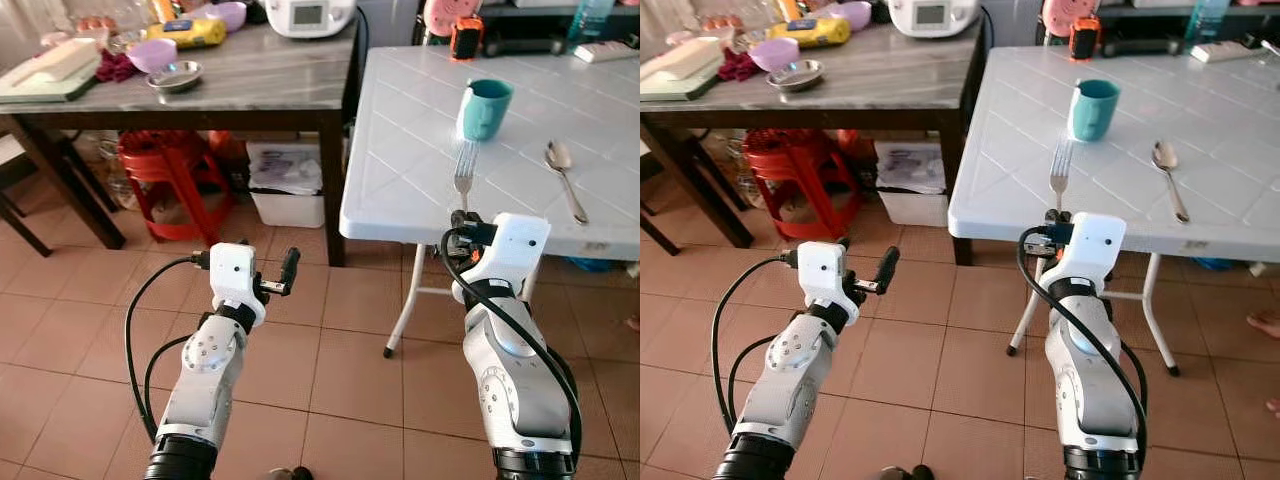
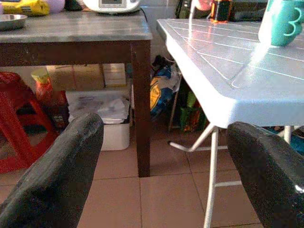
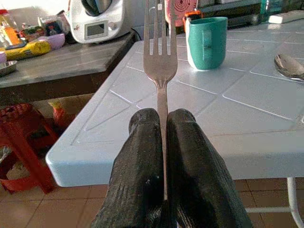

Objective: Setting the table

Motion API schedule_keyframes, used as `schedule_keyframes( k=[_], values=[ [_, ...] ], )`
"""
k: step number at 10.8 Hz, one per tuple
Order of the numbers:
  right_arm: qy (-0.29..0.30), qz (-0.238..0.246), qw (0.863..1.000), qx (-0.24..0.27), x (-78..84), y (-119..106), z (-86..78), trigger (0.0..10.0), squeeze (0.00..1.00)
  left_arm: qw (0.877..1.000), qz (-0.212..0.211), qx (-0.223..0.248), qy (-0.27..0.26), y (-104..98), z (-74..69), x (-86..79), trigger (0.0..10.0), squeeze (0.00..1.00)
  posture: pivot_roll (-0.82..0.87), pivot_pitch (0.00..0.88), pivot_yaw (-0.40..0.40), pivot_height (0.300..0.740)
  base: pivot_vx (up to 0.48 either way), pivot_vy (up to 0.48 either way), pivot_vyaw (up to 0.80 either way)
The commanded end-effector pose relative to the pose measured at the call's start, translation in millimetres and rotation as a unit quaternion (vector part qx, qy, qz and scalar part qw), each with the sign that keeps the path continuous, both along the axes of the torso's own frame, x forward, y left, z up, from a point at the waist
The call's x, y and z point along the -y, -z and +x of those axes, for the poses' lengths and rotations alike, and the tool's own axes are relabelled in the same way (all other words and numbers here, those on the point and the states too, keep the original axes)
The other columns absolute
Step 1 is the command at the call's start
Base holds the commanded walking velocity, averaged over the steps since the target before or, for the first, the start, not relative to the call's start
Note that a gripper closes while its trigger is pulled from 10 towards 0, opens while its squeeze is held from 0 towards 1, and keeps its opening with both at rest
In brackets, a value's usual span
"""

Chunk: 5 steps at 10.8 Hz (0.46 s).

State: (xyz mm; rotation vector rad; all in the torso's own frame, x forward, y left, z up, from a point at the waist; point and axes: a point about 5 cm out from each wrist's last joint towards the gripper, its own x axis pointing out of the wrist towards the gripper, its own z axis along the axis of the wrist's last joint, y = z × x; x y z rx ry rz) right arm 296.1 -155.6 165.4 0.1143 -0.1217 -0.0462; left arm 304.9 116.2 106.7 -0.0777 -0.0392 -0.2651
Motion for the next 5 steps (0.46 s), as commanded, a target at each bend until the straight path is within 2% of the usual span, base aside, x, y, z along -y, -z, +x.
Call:
schedule_keyframes(
  k=[1, 5],
  values=[
    [-0.006, 0.004, 1.0, 0.001, -2.5, -0.5, -0.2, 10.0, 0.0, 1.0, 0.003, 0.003, 0.0, -3.3, 0.6, -2.4, 10.0, 0.0, -0.11, 0.098, 0.106, 0.74, 0.0, 0.0, 0.0],
    [-0.006, 0.006, 1.0, 0.001, -2.7, 0.0, -0.3, 10.0, 0.0, 1.0, 0.006, 0.002, 0.002, -2.6, 0.6, -2.0, 10.0, 0.0, -0.11, 0.098, 0.108, 0.74, 0.0, 0.279, 0.0]
  ],
)
